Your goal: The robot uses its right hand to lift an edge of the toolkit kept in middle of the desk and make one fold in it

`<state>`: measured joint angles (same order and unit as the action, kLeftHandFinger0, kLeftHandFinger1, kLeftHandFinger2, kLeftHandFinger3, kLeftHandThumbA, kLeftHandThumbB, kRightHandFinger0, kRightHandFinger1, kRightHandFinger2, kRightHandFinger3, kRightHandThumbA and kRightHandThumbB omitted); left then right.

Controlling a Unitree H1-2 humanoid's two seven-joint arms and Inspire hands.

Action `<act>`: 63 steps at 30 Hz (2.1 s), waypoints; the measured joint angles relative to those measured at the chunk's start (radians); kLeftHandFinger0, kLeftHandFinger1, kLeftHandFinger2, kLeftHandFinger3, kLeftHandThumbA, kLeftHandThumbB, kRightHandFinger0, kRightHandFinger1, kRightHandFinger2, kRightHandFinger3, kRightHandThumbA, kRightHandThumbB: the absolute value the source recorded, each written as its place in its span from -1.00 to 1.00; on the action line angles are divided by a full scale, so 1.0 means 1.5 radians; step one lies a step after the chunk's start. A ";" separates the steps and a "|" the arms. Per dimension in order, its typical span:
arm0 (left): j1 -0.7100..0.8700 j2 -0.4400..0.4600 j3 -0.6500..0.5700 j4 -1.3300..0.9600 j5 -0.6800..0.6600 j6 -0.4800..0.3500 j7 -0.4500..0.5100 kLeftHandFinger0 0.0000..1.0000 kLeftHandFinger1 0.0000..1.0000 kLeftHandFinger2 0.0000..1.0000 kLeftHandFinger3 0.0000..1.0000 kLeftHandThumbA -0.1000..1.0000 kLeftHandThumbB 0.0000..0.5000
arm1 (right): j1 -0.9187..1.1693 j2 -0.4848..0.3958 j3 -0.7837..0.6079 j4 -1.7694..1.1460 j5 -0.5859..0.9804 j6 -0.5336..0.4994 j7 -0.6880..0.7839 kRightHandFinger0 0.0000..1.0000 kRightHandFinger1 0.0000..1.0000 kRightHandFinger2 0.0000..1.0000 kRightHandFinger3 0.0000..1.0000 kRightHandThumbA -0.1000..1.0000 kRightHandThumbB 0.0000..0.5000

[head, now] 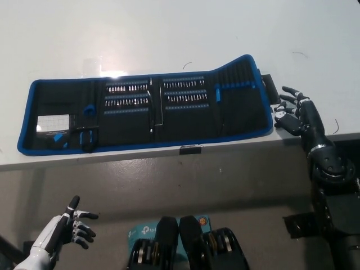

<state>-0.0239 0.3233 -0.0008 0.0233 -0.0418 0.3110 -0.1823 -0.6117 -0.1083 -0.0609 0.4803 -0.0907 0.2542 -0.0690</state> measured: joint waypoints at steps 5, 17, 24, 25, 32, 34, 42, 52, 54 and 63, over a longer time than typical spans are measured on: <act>0.001 0.000 -0.001 -0.002 0.000 0.001 0.000 -0.24 -0.25 -0.29 0.12 1.00 1.00 | 0.000 0.017 0.018 0.007 -0.006 -0.020 -0.010 0.31 0.49 0.35 1.00 -1.00 -0.26; 0.001 0.000 -0.001 -0.005 -0.001 0.008 -0.001 -0.14 -0.20 -0.35 0.06 1.00 1.00 | -0.006 0.047 0.106 -0.019 -0.036 0.015 -0.010 1.00 1.00 1.00 1.00 0.18 -0.13; 0.001 0.000 0.000 -0.006 -0.001 0.008 -0.001 -0.18 -0.22 -0.36 0.06 1.00 1.00 | -0.012 0.026 0.141 -0.024 -0.052 0.026 0.001 1.00 1.00 1.00 1.00 0.22 -0.14; 0.001 0.000 0.000 -0.006 -0.001 0.008 -0.001 -0.17 -0.21 -0.38 0.04 1.00 1.00 | -0.013 0.025 0.143 -0.028 -0.056 0.030 0.002 0.93 1.00 1.00 1.00 0.06 -0.20; 0.001 0.000 0.000 -0.009 -0.002 0.009 -0.003 -0.11 -0.18 -0.34 0.08 1.00 1.00 | -0.012 0.026 0.140 -0.026 -0.067 0.027 -0.010 -1.00 -1.00 -1.00 -0.01 -1.00 -0.85; 0.000 0.000 0.000 -0.010 -0.003 0.010 -0.005 -0.12 -0.17 -0.31 0.08 1.00 1.00 | -0.012 0.028 0.140 -0.011 -0.078 0.008 -0.030 -1.00 -0.99 -0.91 -0.46 -1.00 -0.88; 0.000 0.000 0.000 -0.013 -0.002 0.012 -0.009 -0.23 -0.24 -0.35 0.12 1.00 1.00 | 0.002 0.035 0.142 0.018 -0.117 -0.045 -0.094 -1.00 -0.74 -0.34 -0.61 -1.00 -0.84; 0.000 0.003 -0.002 -0.019 -0.001 0.019 -0.018 -0.23 -0.21 -0.25 0.15 1.00 1.00 | 0.002 0.027 0.187 -0.028 -0.163 -0.053 -0.103 -1.00 -0.88 -0.45 -0.62 -1.00 -0.95; 0.000 0.005 -0.002 -0.019 0.000 0.021 -0.019 -0.21 -0.19 -0.23 0.14 1.00 0.98 | -0.005 0.020 0.208 -0.039 -0.179 -0.050 -0.100 -1.00 -1.00 -0.57 -0.56 -1.00 -0.85; 0.000 0.010 -0.003 -0.017 0.000 0.021 -0.020 -0.24 -0.21 -0.23 0.15 1.00 0.95 | -0.135 -0.030 0.353 -0.083 -0.290 -0.014 -0.028 -1.00 -0.93 -0.46 -0.14 -1.00 -0.19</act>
<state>-0.0237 0.3382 -0.0056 -0.0029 -0.0413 0.3426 -0.2128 -0.8149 -0.1533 0.4690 0.3561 -0.5258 0.2327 -0.1116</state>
